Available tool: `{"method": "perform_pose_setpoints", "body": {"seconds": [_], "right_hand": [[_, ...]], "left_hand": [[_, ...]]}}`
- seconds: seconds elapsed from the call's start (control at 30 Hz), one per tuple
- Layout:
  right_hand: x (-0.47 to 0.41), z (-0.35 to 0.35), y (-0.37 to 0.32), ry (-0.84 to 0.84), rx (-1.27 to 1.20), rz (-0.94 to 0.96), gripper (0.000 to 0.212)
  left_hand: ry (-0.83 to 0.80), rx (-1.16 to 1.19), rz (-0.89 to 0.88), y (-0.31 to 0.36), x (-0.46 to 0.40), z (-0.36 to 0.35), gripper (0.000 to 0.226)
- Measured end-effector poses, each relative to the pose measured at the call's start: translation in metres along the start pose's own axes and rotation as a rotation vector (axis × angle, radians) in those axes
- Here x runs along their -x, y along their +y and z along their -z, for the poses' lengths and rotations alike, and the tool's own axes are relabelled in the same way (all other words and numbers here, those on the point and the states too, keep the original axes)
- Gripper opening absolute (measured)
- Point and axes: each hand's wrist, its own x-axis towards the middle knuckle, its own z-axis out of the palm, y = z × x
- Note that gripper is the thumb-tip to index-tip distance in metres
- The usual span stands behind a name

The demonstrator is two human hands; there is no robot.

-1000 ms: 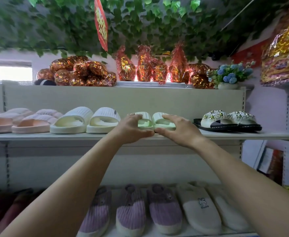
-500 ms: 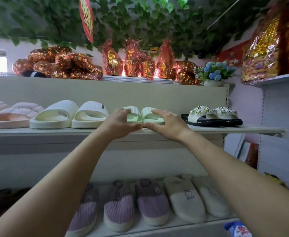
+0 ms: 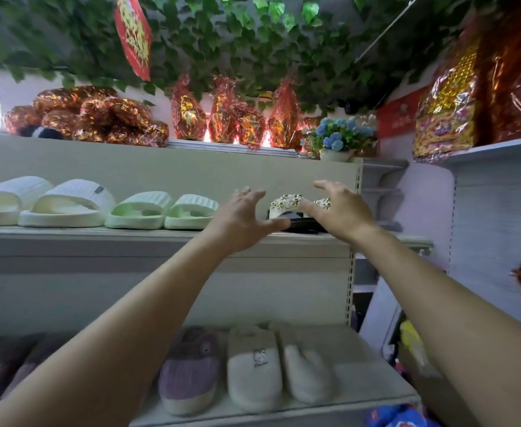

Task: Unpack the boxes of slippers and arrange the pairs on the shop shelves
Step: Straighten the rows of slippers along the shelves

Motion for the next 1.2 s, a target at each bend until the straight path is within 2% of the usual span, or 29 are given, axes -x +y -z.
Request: {"method": "perform_pose_setpoints", "body": {"seconds": [0.13,0.3,0.43,0.53,0.6,1.03,1.2], "right_hand": [[-0.005,0.007,0.059,-0.107,0.022,-0.074,0.075],[-0.013,-0.001,0.087,-0.164,-0.072,-0.076,0.078],[-0.017,-0.006,0.091,-0.168,-0.103,-0.081,0.081],[-0.017,-0.006,0.086,-0.158,-0.093,-0.074,0.076],[-0.014,-0.005,0.08,-0.144,-0.081,-0.073,0.074],[0.011,-0.013,0.023,-0.095,-0.12,0.037,0.079],[0.012,-0.026,0.004,-0.088,-0.123,0.046,0.081]], "left_hand": [[-0.027,0.019,0.033,0.034,-0.029,-0.05,0.098],[0.039,-0.023,0.143,0.05,-0.051,-0.076,0.108],[0.077,-0.064,0.182,0.05,-0.058,-0.08,0.098],[0.132,-0.09,0.164,0.051,-0.056,-0.08,0.079],[0.149,-0.101,0.161,0.051,-0.053,-0.078,0.075],[0.216,-0.12,0.124,0.005,-0.011,-0.024,0.083],[0.191,-0.091,0.155,-0.011,-0.002,-0.01,0.087]]}}
